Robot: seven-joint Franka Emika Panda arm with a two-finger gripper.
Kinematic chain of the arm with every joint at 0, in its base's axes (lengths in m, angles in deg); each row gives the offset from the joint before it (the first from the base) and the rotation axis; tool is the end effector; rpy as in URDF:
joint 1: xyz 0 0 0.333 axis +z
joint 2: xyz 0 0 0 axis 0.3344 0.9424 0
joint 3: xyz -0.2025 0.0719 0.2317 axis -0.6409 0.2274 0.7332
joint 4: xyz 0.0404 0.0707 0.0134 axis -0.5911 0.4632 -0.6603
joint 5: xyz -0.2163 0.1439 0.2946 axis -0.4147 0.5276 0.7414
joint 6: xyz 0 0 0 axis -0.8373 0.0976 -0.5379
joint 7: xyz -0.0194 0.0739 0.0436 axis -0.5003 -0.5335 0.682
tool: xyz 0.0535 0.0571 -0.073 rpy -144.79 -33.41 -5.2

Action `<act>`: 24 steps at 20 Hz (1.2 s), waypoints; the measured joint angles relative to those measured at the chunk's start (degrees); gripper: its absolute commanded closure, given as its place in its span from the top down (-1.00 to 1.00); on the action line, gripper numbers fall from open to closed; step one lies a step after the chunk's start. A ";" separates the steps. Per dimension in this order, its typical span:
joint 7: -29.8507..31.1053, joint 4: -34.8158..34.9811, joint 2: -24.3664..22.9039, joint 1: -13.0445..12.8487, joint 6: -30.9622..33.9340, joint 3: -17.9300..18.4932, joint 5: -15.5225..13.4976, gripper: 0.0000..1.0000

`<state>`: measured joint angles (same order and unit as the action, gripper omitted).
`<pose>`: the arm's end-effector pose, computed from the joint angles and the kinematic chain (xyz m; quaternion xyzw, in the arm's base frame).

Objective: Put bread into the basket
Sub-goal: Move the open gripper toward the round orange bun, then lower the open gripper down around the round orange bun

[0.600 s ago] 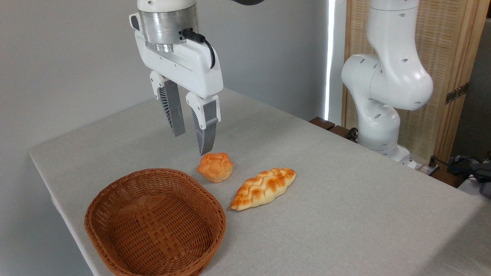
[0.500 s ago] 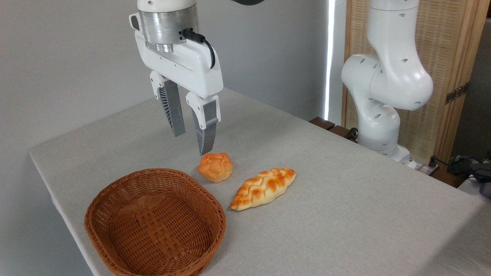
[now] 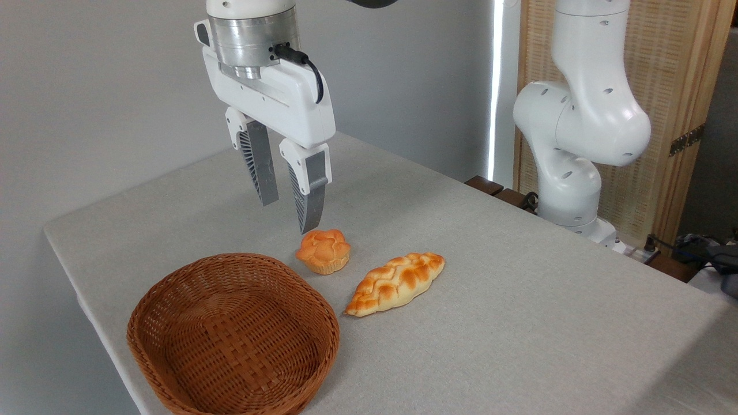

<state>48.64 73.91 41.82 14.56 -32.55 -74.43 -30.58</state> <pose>0.5574 -0.0381 0.5992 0.9306 -0.3635 0.0314 0.0277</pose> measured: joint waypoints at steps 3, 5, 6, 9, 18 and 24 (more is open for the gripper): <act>0.00 0.04 0.02 -0.01 0.00 0.00 0.00 1.00; 0.00 0.12 0.03 -0.02 0.00 0.00 0.00 1.00; 0.00 0.15 0.02 -0.02 0.00 0.00 0.00 1.00; 0.00 0.47 -0.08 -0.02 0.00 0.00 0.00 1.00; 0.00 13.68 -8.97 -0.03 -4.90 0.00 0.00 1.00; -0.04 18.74 -12.16 -0.35 -5.43 -0.12 0.00 1.00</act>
<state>48.60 92.65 29.66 14.21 -37.99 -74.55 -30.58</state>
